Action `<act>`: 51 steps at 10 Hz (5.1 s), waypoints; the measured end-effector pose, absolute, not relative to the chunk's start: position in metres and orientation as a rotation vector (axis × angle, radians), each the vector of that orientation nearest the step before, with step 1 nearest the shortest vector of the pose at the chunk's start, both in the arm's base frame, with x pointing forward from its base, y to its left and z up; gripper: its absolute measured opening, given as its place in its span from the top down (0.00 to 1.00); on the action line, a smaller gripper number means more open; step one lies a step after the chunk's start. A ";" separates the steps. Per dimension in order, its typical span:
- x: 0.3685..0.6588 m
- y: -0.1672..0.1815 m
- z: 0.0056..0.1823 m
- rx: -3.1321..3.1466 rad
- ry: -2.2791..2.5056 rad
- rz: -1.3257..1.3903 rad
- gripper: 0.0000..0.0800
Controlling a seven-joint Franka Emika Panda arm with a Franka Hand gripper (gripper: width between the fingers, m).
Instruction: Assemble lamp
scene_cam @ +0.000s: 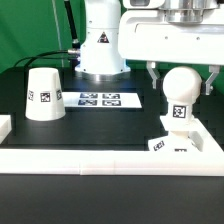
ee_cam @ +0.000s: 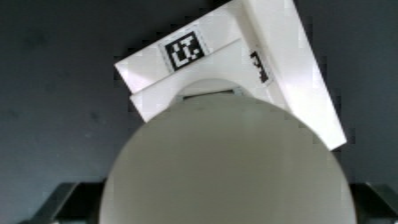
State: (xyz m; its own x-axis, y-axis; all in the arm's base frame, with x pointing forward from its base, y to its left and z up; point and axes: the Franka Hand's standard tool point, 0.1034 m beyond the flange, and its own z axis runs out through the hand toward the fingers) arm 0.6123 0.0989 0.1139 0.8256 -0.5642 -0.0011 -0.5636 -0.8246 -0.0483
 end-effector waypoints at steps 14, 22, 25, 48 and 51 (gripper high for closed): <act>0.610 0.105 0.113 -2.242 2.004 0.138 0.16; 0.609 0.099 0.106 -2.695 1.271 0.099 0.13; 0.608 0.099 0.106 -2.829 0.948 0.069 0.13; 0.615 0.101 0.112 -3.009 -0.750 -0.051 0.28; 0.615 0.101 0.112 -3.075 -0.352 -0.050 0.28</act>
Offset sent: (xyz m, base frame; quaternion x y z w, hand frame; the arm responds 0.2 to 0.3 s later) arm -0.0055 -0.0023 0.0001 0.0150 -0.0103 0.2148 0.9765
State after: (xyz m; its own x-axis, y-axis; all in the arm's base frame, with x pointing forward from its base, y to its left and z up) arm 0.6152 0.1007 0.1122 0.9737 0.2248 0.0372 0.2262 -0.9732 -0.0421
